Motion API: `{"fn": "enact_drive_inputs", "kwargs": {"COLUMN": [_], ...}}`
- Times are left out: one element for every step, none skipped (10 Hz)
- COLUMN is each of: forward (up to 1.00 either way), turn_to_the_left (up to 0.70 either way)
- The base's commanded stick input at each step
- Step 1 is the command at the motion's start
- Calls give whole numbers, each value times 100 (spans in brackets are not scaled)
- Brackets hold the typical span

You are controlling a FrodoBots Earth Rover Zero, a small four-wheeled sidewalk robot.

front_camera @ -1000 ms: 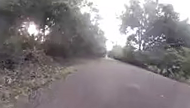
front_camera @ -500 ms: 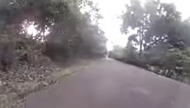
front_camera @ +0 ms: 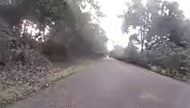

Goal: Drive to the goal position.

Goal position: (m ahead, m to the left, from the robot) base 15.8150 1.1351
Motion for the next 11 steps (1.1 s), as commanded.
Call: {"fn": "enact_drive_inputs", "kwargs": {"forward": [70, 70, 70, 70, 70, 70, 70, 70, 70, 70, 70], "turn_to_the_left": [1, 1, 1, 1, 1, 1, 1, 1, 1, 1, 1]}}
